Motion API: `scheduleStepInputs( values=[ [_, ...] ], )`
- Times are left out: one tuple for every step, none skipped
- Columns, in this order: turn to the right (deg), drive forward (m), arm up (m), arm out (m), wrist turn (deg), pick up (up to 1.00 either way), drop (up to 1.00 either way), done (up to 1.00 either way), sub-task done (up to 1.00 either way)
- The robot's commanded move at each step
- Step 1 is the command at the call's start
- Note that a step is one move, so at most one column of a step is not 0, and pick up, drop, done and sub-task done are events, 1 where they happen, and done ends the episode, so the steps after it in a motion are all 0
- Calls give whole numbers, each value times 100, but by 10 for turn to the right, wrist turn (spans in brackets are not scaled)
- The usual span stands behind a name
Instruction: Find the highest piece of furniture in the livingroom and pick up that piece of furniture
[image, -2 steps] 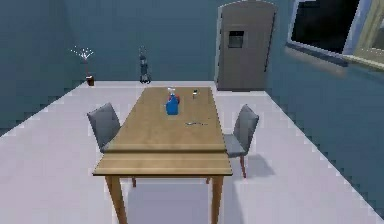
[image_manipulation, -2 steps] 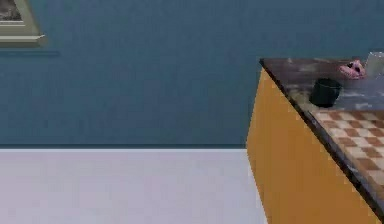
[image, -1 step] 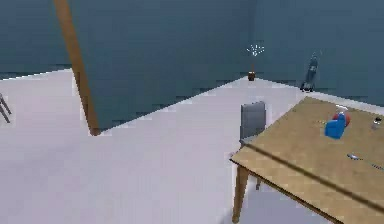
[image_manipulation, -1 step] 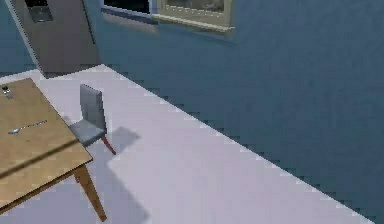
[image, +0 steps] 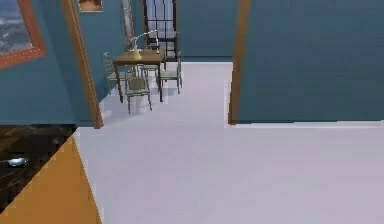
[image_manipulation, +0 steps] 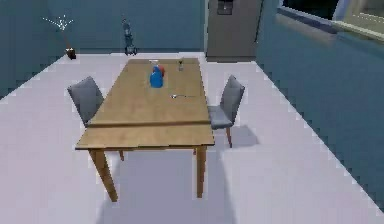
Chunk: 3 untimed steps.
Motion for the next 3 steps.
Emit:
scheduleStepInputs(
  values=[
    [0, 100, 0, 0, 0, 0, 0, 0, 0],
    [-150, 0, 0, 0, 0, 0, 0, 0, 0],
    [-30, 0, 0, 0, 0, 0, 0, 0, 0]
  ],
)
